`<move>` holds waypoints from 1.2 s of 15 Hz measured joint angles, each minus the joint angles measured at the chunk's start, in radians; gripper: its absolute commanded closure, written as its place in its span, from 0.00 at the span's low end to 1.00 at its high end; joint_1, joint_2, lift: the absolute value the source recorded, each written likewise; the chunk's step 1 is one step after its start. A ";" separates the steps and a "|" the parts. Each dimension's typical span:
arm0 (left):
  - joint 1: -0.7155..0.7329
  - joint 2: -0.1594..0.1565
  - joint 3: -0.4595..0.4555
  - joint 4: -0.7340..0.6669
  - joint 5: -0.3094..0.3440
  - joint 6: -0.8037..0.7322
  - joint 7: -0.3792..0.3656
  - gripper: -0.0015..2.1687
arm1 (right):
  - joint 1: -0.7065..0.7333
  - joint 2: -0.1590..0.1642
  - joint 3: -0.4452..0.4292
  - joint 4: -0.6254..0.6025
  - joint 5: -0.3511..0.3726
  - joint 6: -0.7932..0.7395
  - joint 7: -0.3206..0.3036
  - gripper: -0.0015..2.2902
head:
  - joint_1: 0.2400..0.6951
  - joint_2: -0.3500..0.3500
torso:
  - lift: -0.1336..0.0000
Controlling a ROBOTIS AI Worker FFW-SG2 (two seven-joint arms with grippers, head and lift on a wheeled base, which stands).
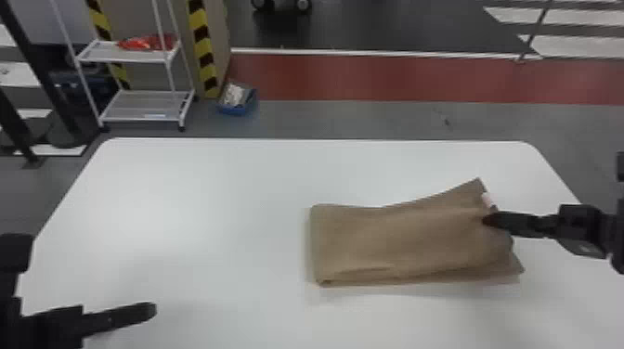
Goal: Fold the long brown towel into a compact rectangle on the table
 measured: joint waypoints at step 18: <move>0.010 -0.001 0.011 -0.011 0.011 -0.011 -0.009 0.04 | -0.027 -0.034 0.038 0.184 0.047 0.000 -0.008 0.51 | 1.00 0.37 | 0.08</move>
